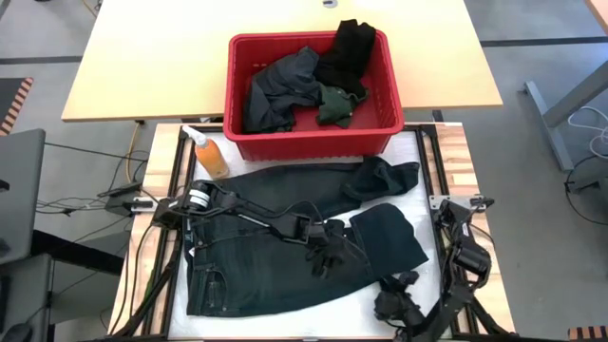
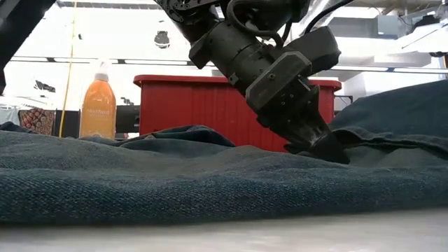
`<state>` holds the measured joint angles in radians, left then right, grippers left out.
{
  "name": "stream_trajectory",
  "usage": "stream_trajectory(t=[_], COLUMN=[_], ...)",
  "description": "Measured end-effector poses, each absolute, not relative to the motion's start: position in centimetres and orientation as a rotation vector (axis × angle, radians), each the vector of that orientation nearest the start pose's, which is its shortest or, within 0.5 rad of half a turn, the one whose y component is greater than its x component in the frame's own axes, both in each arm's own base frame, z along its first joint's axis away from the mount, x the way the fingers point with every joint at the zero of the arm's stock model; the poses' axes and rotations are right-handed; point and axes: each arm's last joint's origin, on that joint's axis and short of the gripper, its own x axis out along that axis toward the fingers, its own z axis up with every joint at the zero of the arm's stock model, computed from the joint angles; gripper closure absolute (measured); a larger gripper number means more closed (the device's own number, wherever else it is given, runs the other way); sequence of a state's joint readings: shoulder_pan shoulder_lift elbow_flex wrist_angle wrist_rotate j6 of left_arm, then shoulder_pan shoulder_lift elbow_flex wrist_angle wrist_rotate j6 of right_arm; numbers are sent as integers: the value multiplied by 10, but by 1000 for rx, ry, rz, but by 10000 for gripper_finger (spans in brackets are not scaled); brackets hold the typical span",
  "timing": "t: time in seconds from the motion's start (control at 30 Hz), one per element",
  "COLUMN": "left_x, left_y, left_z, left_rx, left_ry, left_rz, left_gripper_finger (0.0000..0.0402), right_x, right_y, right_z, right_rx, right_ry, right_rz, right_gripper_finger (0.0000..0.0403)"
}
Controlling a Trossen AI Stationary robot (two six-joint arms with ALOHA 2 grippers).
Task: Fold Laundry from Bin
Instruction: Fold the dark blue jeans
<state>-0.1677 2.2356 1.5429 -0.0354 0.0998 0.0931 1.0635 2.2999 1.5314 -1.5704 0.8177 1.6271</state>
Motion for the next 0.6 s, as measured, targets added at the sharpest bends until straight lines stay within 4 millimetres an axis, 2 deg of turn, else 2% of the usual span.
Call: stream_trajectory(t=[0.2,0.3,0.37,0.47,0.6], left_x=[472,469,467,465,466], left_y=[-85,-86,-85,-85,-85], left_z=[135,136,139,148,153], left_rx=[93,92,93,107,128], left_ry=[752,779,797,785,762], left_rz=[-288,-296,-296,-301,-309], left_gripper_finger=[262,262,262,262,262], right_x=[211,212,209,198,178], right_y=[285,277,270,253,217], right_z=[111,116,125,144,162], right_rx=[-569,-578,-548,-456,-305], right_ry=[856,852,812,751,735], right_rz=[-772,-778,-785,-809,-895], right_gripper_finger=[332,364,384,388,384])
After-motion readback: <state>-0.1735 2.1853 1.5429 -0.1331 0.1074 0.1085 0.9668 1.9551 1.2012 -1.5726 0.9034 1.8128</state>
